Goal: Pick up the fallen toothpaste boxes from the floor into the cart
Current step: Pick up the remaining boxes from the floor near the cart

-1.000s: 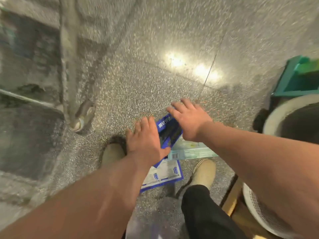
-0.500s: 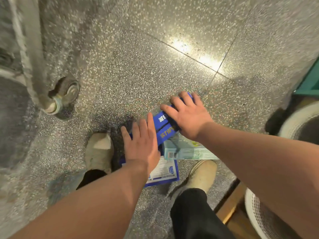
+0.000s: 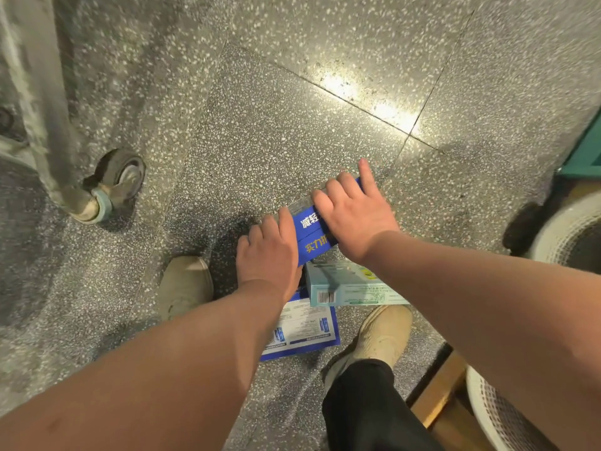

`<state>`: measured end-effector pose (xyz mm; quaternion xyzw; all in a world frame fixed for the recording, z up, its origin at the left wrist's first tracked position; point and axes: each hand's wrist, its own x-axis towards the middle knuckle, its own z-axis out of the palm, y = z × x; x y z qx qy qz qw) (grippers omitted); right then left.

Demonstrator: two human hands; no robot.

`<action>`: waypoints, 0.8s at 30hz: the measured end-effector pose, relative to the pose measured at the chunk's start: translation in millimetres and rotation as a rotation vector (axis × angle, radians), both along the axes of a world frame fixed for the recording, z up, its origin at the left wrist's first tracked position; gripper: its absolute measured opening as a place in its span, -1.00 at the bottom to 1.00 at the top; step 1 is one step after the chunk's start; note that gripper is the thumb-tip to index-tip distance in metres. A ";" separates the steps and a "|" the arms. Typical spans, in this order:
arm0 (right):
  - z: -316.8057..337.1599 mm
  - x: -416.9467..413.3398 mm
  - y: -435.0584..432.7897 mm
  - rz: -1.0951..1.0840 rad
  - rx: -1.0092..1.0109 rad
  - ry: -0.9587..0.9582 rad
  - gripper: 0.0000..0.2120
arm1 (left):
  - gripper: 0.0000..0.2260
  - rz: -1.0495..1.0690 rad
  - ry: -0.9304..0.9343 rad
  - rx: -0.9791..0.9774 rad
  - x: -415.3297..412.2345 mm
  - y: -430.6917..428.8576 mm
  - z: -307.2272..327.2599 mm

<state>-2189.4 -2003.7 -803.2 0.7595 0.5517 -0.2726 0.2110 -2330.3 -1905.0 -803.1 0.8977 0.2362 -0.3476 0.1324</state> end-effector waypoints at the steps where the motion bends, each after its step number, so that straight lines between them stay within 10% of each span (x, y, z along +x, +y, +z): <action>1: -0.2 0.6 -0.1 0.004 0.001 0.005 -0.29 | -0.17 -0.010 -0.009 0.010 0.2 0.3 0.7; 11: 113.8 8.5 4.1 -0.150 0.009 -0.018 -0.38 | -0.42 -0.166 -0.013 -0.038 33.7 31.7 107.9; 24: 558.9 39.9 16.1 -0.258 0.344 -0.163 -0.28 | -0.40 -0.279 -0.215 0.007 71.7 77.8 564.1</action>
